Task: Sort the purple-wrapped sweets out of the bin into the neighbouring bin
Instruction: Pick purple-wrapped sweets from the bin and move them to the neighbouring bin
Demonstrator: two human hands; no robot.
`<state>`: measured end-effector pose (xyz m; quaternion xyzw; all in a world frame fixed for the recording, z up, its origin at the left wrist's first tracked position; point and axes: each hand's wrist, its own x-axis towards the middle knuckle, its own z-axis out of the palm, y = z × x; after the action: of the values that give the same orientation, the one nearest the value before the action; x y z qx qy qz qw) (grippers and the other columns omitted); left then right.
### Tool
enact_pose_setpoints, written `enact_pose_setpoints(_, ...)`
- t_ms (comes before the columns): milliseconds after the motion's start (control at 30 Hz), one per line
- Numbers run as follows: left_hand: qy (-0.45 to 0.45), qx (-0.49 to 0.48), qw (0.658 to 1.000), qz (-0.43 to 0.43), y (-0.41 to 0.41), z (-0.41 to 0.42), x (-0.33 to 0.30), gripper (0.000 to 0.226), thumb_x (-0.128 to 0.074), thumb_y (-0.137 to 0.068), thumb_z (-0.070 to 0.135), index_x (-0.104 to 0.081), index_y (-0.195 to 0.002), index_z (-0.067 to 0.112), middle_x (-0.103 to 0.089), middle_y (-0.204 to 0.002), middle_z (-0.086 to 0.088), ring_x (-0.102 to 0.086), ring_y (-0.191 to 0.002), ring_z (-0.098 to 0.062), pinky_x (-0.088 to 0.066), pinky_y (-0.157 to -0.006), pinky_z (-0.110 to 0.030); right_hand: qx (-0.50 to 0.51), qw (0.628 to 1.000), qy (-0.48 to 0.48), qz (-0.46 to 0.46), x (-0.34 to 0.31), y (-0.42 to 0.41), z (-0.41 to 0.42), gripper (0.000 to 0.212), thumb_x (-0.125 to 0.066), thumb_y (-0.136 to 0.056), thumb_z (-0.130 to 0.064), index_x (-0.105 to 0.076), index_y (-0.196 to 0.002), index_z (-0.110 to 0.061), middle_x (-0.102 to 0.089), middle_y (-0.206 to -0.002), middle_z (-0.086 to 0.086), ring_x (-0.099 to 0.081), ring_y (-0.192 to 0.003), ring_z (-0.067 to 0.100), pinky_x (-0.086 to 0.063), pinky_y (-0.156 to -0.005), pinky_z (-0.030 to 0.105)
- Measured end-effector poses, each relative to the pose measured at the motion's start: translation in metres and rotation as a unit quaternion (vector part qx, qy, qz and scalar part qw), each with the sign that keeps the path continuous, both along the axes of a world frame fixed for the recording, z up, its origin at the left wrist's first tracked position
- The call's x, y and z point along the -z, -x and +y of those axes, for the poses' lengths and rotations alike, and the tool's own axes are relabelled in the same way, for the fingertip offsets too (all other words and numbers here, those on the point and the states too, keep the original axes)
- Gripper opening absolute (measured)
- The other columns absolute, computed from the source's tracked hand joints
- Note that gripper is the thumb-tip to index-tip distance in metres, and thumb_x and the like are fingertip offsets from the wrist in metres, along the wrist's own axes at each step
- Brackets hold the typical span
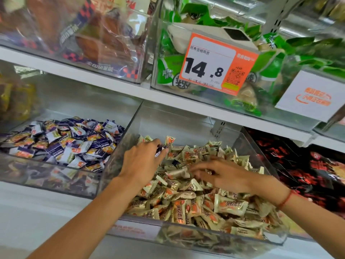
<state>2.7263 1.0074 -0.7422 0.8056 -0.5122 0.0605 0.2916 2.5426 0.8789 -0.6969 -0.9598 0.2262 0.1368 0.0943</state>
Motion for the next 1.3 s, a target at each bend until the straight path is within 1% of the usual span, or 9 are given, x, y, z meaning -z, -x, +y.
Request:
enact_pose_setpoints(133,-0.007,0.002,1.000,0.006,0.000,0.000,-0.001,0.037,-0.038,-0.098,0.049,-0.055,-0.119,0.024,-0.045,-0.061,0.011,-0.066,-0.070,-0.016,-0.053,-0.060,-0.031,0.029,0.999,0.036,-0.027,0.000,-0.030,-0.012,0.033,-0.043,-0.097,-0.049,-0.053,-0.128,-0.040,-0.064,-0.124,-0.006,-0.062,-0.110,0.022,-0.045,-0.100,0.037)
enact_pose_setpoints(300,-0.011,-0.002,1.000,0.007,-0.001,0.001,-0.002,0.036,-0.036,-0.097,0.051,-0.054,-0.118,0.028,-0.044,-0.060,0.010,-0.066,-0.070,-0.014,-0.053,-0.061,-0.031,-0.024,0.987,0.159,-0.025,0.013,-0.073,-0.017,0.036,-0.061,-0.090,-0.029,-0.058,-0.125,-0.033,-0.064,-0.115,-0.004,-0.057,-0.110,0.019,-0.040,-0.085,0.025)
enact_pose_setpoints(367,-0.014,-0.006,1.000,0.003,-0.001,0.000,-0.003,0.037,-0.034,-0.098,0.052,-0.052,-0.119,0.028,-0.043,-0.059,0.011,-0.066,-0.071,-0.013,-0.053,-0.061,-0.029,-0.041,0.987,0.155,-0.023,0.021,-0.084,-0.023,0.045,-0.061,-0.088,-0.015,-0.056,-0.129,-0.032,-0.058,-0.124,0.001,-0.052,-0.118,0.021,-0.041,-0.090,0.029)
enact_pose_setpoints(567,-0.013,-0.011,1.000,0.010,0.000,0.001,-0.002,0.037,-0.033,-0.097,0.052,-0.051,-0.122,0.031,-0.039,-0.055,0.012,-0.066,-0.067,-0.010,-0.051,-0.058,-0.026,-0.042,0.988,0.124,0.079,0.037,-0.099,-0.046,0.053,-0.063,-0.087,-0.022,-0.049,-0.135,-0.038,-0.049,-0.128,0.005,-0.049,-0.116,0.027,-0.043,-0.081,0.030)
enact_pose_setpoints(733,-0.002,-0.018,1.000,0.018,-0.001,0.000,-0.002,0.040,-0.032,-0.096,0.055,-0.051,-0.120,0.030,-0.055,-0.067,0.008,-0.066,-0.068,-0.014,-0.054,-0.060,-0.031,-0.111,0.978,0.177,0.026,0.038,-0.092,-0.045,0.037,-0.056,-0.088,-0.006,-0.060,-0.121,-0.022,-0.055,-0.122,0.002,-0.048,-0.115,0.023,-0.041,-0.085,0.032)
enact_pose_setpoints(867,0.018,-0.022,0.999,0.028,-0.002,0.003,-0.002,0.041,-0.033,-0.095,0.056,-0.053,-0.119,0.029,-0.061,-0.073,0.008,-0.064,-0.064,-0.014,-0.054,-0.060,-0.033,-0.095,0.982,0.160,0.018,0.037,-0.089,-0.044,0.038,-0.058,-0.090,-0.011,-0.055,-0.127,-0.018,-0.055,-0.121,0.006,-0.051,-0.114,0.023,-0.045,-0.089,0.034)
enact_pose_setpoints(1033,0.024,-0.016,0.998,0.049,0.000,0.004,-0.003,0.041,-0.036,-0.094,0.055,-0.055,-0.117,0.028,-0.056,-0.066,0.009,-0.060,-0.058,-0.017,-0.055,-0.061,-0.037,-0.018,0.998,0.044,-0.038,0.034,-0.076,-0.050,0.007,-0.060,-0.092,-0.026,-0.064,-0.095,-0.022,-0.063,-0.106,-0.005,-0.057,-0.094,0.012,-0.047,-0.094,0.031)
enact_pose_setpoints(1133,0.018,-0.008,0.998,0.052,0.001,0.005,-0.003,0.039,-0.039,-0.096,0.053,-0.057,-0.116,0.025,-0.060,-0.071,0.004,-0.064,-0.065,-0.021,-0.054,-0.066,-0.040,0.063,0.993,-0.065,-0.077,0.029,-0.066,-0.057,0.018,-0.066,-0.088,-0.025,-0.068,-0.105,-0.031,-0.063,-0.117,-0.010,-0.058,-0.110,0.013,-0.042,-0.104,0.037)
enact_pose_setpoints(1300,0.011,0.002,0.999,0.047,0.001,0.003,-0.003,0.039,-0.041,-0.096,0.052,-0.059,-0.114,0.022,-0.052,-0.068,0.005,-0.062,-0.068,-0.027,-0.050,-0.063,-0.036,0.051,0.994,-0.085,-0.056,0.022,-0.051,-0.056,0.032,-0.059,-0.092,-0.009,-0.067,-0.115,-0.030,-0.058,-0.124,-0.015,-0.053,-0.119,0.013,-0.038,-0.101,0.026)
